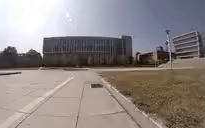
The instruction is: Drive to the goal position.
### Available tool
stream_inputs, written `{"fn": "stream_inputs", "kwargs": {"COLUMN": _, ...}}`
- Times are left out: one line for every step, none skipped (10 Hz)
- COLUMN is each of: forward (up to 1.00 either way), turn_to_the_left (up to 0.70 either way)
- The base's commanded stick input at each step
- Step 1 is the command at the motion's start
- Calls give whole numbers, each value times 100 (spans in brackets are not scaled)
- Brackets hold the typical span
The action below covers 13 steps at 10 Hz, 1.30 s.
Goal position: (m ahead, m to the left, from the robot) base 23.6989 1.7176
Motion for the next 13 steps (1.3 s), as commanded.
{"fn": "stream_inputs", "kwargs": {"forward": 4, "turn_to_the_left": 0}}
{"fn": "stream_inputs", "kwargs": {"forward": 4, "turn_to_the_left": 0}}
{"fn": "stream_inputs", "kwargs": {"forward": 4, "turn_to_the_left": 0}}
{"fn": "stream_inputs", "kwargs": {"forward": 4, "turn_to_the_left": 0}}
{"fn": "stream_inputs", "kwargs": {"forward": 4, "turn_to_the_left": 0}}
{"fn": "stream_inputs", "kwargs": {"forward": 4, "turn_to_the_left": 0}}
{"fn": "stream_inputs", "kwargs": {"forward": 4, "turn_to_the_left": 0}}
{"fn": "stream_inputs", "kwargs": {"forward": 4, "turn_to_the_left": 0}}
{"fn": "stream_inputs", "kwargs": {"forward": 4, "turn_to_the_left": 0}}
{"fn": "stream_inputs", "kwargs": {"forward": 4, "turn_to_the_left": 0}}
{"fn": "stream_inputs", "kwargs": {"forward": 4, "turn_to_the_left": 0}}
{"fn": "stream_inputs", "kwargs": {"forward": 4, "turn_to_the_left": 0}}
{"fn": "stream_inputs", "kwargs": {"forward": 4, "turn_to_the_left": 0}}
